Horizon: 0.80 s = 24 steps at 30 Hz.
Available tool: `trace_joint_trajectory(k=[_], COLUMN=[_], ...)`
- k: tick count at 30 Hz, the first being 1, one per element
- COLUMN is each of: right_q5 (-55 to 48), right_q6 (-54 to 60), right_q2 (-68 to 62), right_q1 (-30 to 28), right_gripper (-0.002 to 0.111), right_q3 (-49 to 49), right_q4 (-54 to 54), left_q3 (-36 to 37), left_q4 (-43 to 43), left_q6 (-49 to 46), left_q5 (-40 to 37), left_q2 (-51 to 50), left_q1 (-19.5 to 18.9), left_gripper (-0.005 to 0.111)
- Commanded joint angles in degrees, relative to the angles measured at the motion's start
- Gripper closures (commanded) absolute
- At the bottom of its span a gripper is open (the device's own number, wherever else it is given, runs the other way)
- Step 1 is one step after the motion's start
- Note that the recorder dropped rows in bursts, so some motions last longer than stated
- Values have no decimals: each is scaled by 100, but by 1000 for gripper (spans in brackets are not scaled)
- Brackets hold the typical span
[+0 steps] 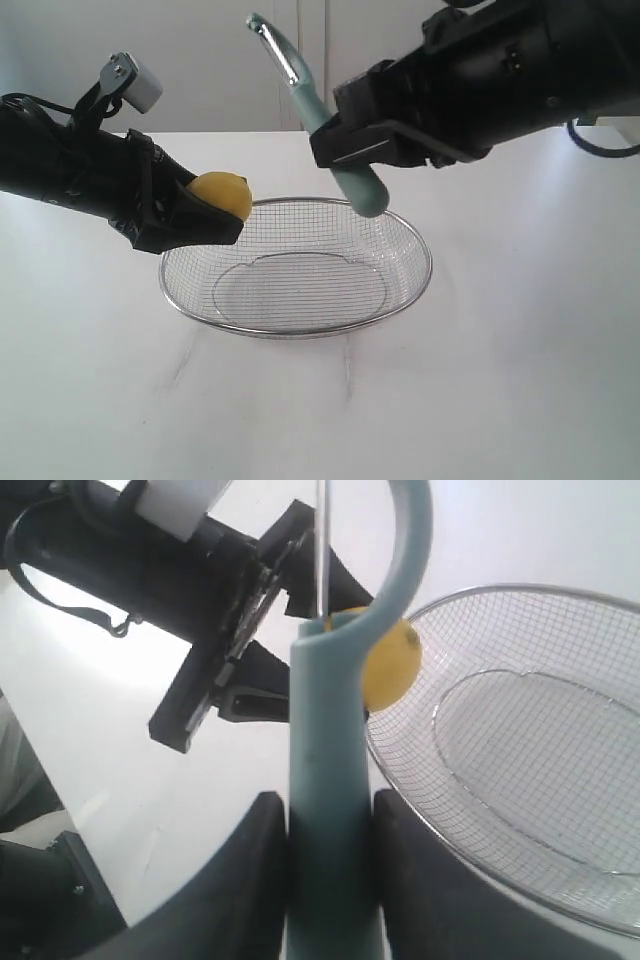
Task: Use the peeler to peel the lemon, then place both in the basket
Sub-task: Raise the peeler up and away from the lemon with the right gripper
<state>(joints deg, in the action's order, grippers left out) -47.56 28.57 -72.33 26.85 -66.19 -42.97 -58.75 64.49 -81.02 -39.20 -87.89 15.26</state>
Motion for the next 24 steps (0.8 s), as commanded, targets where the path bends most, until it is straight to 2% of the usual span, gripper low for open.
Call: trace_joint_trajectory(k=[1, 8, 12, 17, 22, 24], right_q5=[45, 55, 55, 55, 202, 306], right_q6=[-74, -37, -37, -37, -37, -37], right_q2=[196, 185, 185, 185, 185, 185], right_q1=[-20, -20, -20, -20, -20, -20], right_gripper=[108, 108, 108, 108, 108, 108], right_q3=[-57, -57, -57, -57, -57, -57], right_q4=[546, 1225, 1330, 1366, 1903, 2090], left_q3=[3, 3, -7, -7, -7, -7], left_q4=[144, 126, -223, -927, -2228, -2348], left_q6=[1, 247, 511, 1377, 2762, 2912], left_q5=[-122, -143, -143, 94, 463, 502], left_q2=[25, 156, 428, 903, 1449, 1668], left_q1=[27, 27, 27, 27, 27, 27], left_gripper=[107, 107, 107, 107, 107, 107])
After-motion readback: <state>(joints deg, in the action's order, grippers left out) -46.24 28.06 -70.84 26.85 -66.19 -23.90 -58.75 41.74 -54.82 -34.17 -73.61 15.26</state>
